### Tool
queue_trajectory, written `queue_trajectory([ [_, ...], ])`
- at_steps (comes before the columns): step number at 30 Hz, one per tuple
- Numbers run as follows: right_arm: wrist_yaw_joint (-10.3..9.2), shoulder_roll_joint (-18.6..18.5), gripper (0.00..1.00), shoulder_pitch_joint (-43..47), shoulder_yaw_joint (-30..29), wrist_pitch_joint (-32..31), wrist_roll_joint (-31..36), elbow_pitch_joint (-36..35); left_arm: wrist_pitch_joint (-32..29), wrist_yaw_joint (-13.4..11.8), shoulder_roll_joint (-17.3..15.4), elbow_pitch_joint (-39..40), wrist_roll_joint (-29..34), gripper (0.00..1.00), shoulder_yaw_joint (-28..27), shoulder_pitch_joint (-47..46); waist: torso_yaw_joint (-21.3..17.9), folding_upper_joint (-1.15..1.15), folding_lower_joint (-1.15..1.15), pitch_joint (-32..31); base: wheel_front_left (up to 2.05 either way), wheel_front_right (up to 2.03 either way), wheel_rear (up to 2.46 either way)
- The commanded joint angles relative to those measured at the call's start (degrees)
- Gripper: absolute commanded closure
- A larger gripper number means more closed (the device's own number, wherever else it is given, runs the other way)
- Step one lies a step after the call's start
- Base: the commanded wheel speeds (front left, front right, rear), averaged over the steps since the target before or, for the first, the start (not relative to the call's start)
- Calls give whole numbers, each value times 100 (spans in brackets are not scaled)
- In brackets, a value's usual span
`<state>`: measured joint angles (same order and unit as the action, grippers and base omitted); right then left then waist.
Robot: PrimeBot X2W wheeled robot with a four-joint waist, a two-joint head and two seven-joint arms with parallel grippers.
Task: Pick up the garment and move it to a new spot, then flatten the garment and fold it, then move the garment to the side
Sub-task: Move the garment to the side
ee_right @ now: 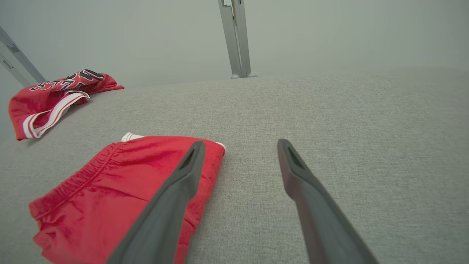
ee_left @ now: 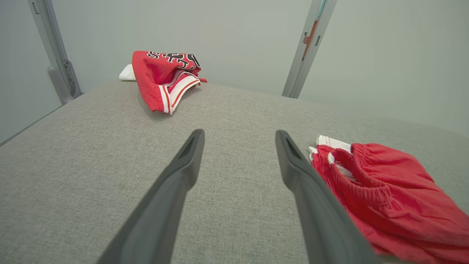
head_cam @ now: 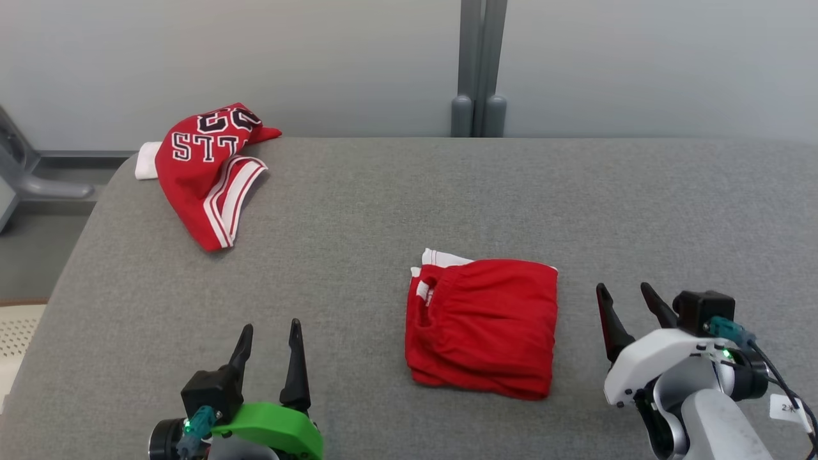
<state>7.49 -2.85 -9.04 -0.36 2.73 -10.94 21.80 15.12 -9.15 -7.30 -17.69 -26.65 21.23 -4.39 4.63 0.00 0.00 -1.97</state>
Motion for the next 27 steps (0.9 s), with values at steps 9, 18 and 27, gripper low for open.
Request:
queue_trajectory([
  [9,0,-13,0,-728,-181,-1264,-606,936,3,-2,-12,50,88,0,-82,-120,550,0,0,220,0,0,0],
  [18,0,-12,0,-970,-317,-1918,-885,1617,3,73,50,107,4,0,-155,-131,925,0,0,447,0,0,0],
  [27,0,-22,100,-1046,-158,-1798,-736,1730,3,123,33,121,79,0,-125,-151,851,0,0,517,0,0,0],
])
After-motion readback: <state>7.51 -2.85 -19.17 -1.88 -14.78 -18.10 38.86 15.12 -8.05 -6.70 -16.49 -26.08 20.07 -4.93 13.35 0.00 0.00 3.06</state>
